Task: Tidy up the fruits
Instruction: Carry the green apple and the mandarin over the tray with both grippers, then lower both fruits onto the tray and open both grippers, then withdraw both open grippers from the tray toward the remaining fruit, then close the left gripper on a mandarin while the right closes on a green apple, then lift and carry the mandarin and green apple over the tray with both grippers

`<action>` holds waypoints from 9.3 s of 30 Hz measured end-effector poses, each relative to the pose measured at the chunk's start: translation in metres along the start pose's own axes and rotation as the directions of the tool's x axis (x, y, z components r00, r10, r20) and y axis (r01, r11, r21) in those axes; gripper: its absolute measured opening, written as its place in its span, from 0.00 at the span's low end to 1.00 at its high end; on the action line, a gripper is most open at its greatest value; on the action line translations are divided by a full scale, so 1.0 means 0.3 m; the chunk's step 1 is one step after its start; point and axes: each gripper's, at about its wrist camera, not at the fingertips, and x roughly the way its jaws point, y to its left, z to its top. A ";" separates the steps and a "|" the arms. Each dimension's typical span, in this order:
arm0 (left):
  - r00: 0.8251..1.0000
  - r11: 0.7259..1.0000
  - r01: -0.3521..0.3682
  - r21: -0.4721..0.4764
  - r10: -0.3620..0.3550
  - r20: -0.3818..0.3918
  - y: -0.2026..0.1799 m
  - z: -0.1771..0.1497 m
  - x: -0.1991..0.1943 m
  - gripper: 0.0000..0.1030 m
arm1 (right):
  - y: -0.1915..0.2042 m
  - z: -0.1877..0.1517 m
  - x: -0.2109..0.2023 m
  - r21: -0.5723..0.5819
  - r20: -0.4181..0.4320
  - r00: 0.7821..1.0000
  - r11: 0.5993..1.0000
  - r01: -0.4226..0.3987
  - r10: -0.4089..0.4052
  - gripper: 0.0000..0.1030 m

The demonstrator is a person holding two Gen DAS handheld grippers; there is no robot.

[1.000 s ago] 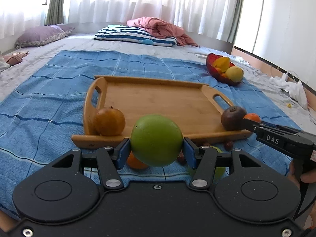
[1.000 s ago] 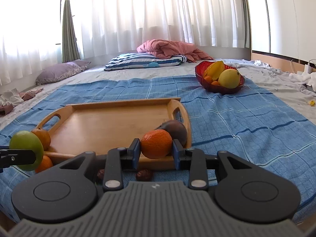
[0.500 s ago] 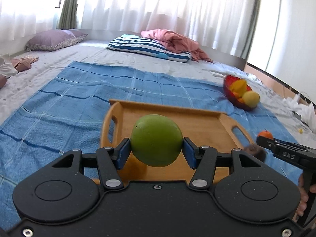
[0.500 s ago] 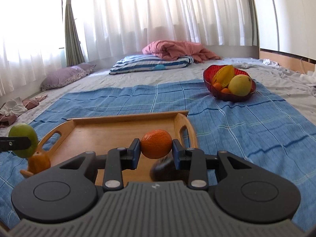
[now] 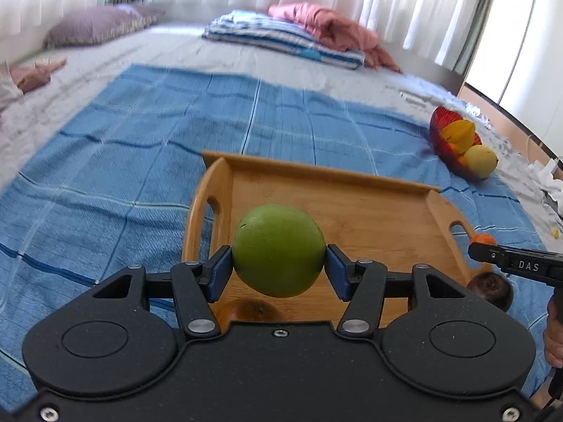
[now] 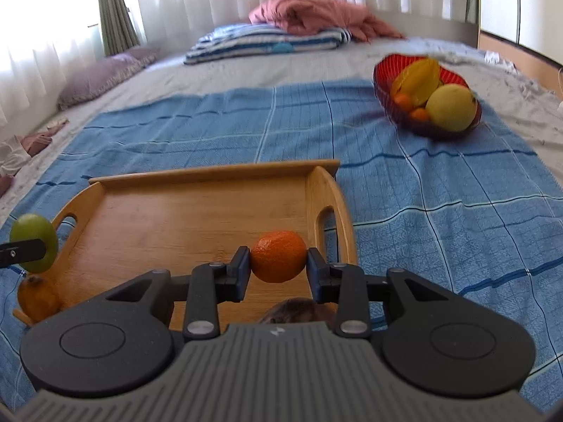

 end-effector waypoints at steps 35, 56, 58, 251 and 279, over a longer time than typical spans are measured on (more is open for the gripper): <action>0.992 0.996 -0.083 0.037 0.087 -0.093 0.009 -0.013 0.124 0.53 | 0.020 0.025 0.126 -0.058 -0.181 0.980 0.995 0.075 -0.085 0.37; 0.994 0.997 -0.071 0.028 0.073 -0.082 0.017 -0.019 0.109 0.53 | 0.035 0.018 0.129 -0.082 -0.171 0.979 0.992 0.096 -0.109 0.46; 0.994 0.997 -0.070 0.027 0.072 -0.077 0.020 -0.019 0.101 0.53 | 0.037 0.018 0.130 -0.085 -0.171 0.979 0.992 0.096 -0.109 0.51; 0.964 0.984 -0.047 0.171 0.000 0.264 -0.179 -0.211 -0.245 0.38 | 0.116 -0.299 -0.266 0.085 0.362 0.932 0.996 -0.024 -0.008 0.57; 0.998 0.995 -0.060 0.084 0.056 0.042 -0.092 0.104 0.066 0.38 | -0.006 0.020 -0.015 0.033 0.079 0.992 0.995 0.093 -0.096 0.57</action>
